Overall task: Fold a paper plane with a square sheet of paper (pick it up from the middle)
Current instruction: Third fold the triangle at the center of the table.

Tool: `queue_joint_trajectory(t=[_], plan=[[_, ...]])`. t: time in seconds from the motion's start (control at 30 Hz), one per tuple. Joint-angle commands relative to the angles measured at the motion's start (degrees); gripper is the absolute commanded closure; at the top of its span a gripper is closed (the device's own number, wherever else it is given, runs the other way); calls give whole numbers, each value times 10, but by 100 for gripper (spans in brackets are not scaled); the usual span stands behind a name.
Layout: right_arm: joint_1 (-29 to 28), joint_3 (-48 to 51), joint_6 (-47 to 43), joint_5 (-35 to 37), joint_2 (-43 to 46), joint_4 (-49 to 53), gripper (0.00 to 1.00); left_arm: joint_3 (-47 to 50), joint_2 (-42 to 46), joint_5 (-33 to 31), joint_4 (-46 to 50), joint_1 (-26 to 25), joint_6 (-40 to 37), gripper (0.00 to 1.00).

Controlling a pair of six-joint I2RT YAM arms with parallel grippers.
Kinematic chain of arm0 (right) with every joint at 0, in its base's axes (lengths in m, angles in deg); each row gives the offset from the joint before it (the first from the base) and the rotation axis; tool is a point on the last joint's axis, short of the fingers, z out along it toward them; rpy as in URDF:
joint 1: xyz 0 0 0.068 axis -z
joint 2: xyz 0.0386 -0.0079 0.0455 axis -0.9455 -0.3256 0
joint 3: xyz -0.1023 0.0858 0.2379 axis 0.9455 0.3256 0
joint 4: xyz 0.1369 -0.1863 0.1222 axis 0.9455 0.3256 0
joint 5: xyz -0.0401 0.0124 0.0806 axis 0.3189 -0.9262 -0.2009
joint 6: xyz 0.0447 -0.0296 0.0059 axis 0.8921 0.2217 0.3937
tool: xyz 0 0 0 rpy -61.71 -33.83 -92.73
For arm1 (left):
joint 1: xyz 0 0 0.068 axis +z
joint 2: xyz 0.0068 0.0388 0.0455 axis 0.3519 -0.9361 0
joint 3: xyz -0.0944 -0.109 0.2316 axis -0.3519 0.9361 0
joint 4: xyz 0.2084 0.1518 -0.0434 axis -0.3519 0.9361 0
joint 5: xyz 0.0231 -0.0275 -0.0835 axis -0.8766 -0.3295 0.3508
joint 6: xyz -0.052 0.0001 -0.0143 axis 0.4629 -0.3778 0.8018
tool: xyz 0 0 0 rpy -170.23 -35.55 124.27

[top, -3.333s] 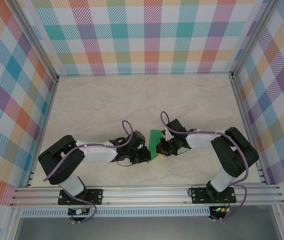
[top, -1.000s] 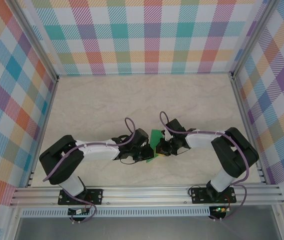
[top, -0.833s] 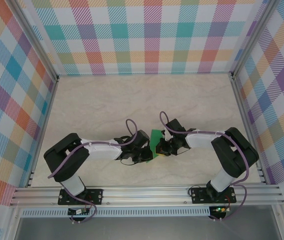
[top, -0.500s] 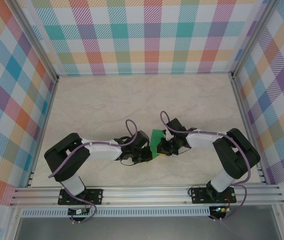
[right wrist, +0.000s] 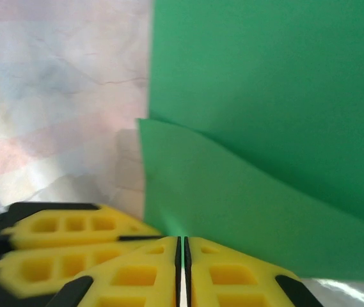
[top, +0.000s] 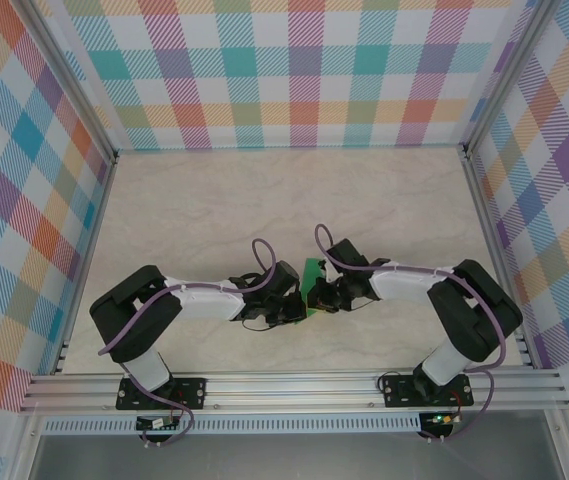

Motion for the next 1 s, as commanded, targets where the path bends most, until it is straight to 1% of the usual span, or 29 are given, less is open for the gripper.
queue_joint_trajectory(t=[0.0,0.07,0.37,0.67,0.83,0.97], plan=[[-1,-1,-2,39,-22,19,89,27,-24,-26,44,-1,-2,89],[3,-1,-4,52,-22,25,88,32,-21,-31,45,-1,-1,90],[20,-22,0,62,-14,24,87,34,-19,-38,56,-1,-1,90],[77,-8,-16,33,-14,-8,86,40,-17,-40,59,-1,-1,90],[118,23,-33,24,-7,-34,85,41,-18,-40,59,-1,-1,90],[149,54,-50,2,9,-71,84,42,-16,-41,59,-1,-1,90]])
